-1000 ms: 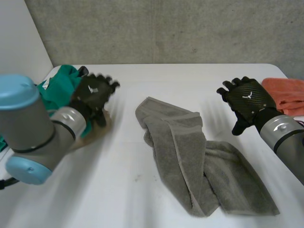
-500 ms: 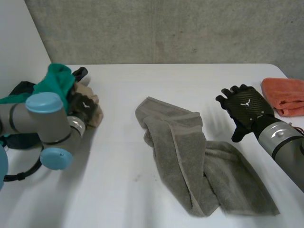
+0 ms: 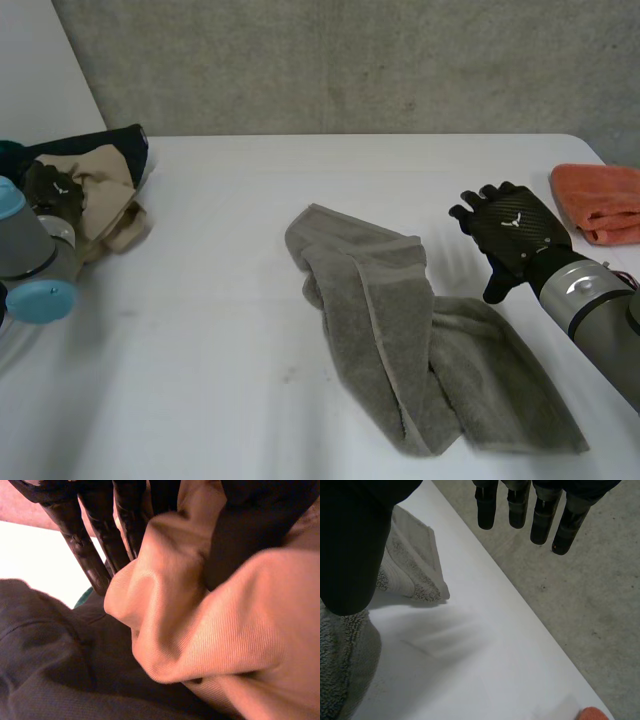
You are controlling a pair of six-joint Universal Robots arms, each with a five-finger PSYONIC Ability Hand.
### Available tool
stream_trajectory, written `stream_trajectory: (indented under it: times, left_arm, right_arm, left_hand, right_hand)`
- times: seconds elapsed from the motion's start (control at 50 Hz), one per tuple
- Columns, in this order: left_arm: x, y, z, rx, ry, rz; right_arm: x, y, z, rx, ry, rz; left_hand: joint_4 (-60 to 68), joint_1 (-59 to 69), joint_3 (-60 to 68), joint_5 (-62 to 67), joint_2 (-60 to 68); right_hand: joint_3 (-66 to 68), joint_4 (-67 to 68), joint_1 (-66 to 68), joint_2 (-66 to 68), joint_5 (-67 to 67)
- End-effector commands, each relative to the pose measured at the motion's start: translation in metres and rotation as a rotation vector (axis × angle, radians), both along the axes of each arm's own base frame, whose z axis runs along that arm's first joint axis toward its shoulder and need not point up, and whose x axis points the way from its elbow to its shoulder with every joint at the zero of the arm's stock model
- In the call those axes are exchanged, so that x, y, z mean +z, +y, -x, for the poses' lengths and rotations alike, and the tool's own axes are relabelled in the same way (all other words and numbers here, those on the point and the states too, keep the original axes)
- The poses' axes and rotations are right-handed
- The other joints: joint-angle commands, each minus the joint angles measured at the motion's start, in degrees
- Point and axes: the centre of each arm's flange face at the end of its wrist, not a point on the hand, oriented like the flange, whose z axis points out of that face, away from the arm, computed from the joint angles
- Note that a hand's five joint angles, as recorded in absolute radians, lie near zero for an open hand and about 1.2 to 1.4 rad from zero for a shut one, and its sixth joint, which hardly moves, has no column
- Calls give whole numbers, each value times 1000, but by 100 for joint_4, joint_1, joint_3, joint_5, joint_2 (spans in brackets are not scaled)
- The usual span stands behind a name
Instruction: Fold the laundry.
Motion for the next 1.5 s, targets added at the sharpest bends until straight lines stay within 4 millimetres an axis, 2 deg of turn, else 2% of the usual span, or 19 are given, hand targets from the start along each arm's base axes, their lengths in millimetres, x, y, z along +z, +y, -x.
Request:
stream_trajectory:
  times: [0.02,0.2,0.28,0.32,0.42,0.5,0.6,0.74,0.86,0.96,1.02,1.04,1.16,1.2,1.26,1.32,1.36,1.44,1.5]
  left_arm:
    - [23,30,48,-109,47,19]
    - [66,87,104,-273,216,61]
    - [85,122,130,-361,268,57]
    - [87,131,138,-388,281,46]
    - [86,178,178,-559,357,-50]
    - [84,206,202,-686,451,-137]
    - [80,232,229,-847,551,-225]
    - [43,245,263,-975,581,-355]
    - [12,246,279,-994,558,-409]
    - [-4,241,285,-986,546,-438]
    - [-7,242,285,-987,542,-449]
    - [-7,243,285,-987,535,-451]
    - [-7,243,286,-1003,485,-426]
    - [-5,241,287,-1008,457,-403]
    - [0,239,288,-1010,431,-372]
    - [14,234,286,-990,411,-317]
    - [37,230,282,-959,421,-254]
    - [59,230,277,-944,426,-199]
    - [59,231,275,-925,423,-199]
  right_arm:
    - [-3,-1,1,-5,1,-10]
    - [3,-5,3,-13,-13,4]
    - [8,-6,3,-15,-19,19]
    - [10,-6,4,-17,-19,20]
    - [22,3,5,-17,-11,-19]
    - [25,10,7,-20,5,-96]
    - [26,21,9,-26,23,-177]
    - [18,30,14,-53,52,-252]
    - [4,33,24,-93,75,-301]
    - [-11,37,28,-104,76,-334]
    - [-20,38,28,-107,79,-343]
    - [-27,37,28,-111,79,-351]
    - [-34,37,28,-113,75,-359]
    - [-35,37,28,-114,76,-360]
    - [-32,37,29,-122,75,-356]
    - [-27,36,30,-128,73,-344]
    - [-19,37,32,-131,67,-328]
    - [-11,43,31,-127,71,-349]
    - [-13,48,32,-129,67,-398]
  left_hand:
    - [-3068,-3563,-3111,-3320,-3121]
    - [-3033,-3528,-3077,-3286,-3087]
    - [-3033,-3528,-3076,-3286,-3087]
    - [-3033,-3528,-3076,-3286,-3087]
    - [-3033,-3528,-3076,-3286,-3087]
    - [-3033,-3528,-3076,-3286,-3087]
    - [-2983,-3478,-3026,-3235,-3037]
    - [-2781,-3276,-2824,-3034,-2835]
    - [-2411,-2906,-2454,-2664,-2465]
    - [-919,-1414,-962,-1171,-972]
    - [-43,-538,-86,-295,-96]
    - [860,365,817,608,807]
    - [2599,2104,2556,2347,2546]
    - [3836,3342,3793,3584,3783]
    - [3844,3349,3801,3592,3791]
    - [3844,3349,3801,3592,3791]
    - [3844,3349,3801,3592,3791]
    - [3844,3349,3801,3592,3791]
    - [3844,3349,3801,3592,3791]
  right_hand:
    - [-194,-318,-141,-252,-361]
    - [-194,-318,-141,-252,-361]
    - [-194,-318,-141,-252,-361]
    - [-194,-318,-141,-252,-361]
    - [-194,-318,-141,-252,-361]
    - [-194,-318,-141,-252,-361]
    - [-194,-318,-141,-252,-361]
    - [-194,-318,-141,-252,-361]
    - [-194,-318,-141,-252,-361]
    - [-194,-318,-141,-252,-361]
    - [-194,-318,-141,-252,-361]
    - [-194,-318,-141,-252,-361]
    - [-194,-318,-141,-252,-361]
    - [-194,-318,-141,-252,-361]
    - [-194,-318,-141,-252,-361]
    - [-194,-318,-141,-252,-361]
    - [-194,-318,-141,-252,-361]
    - [-194,-318,-141,-252,-361]
    - [-194,-318,-141,-252,-361]
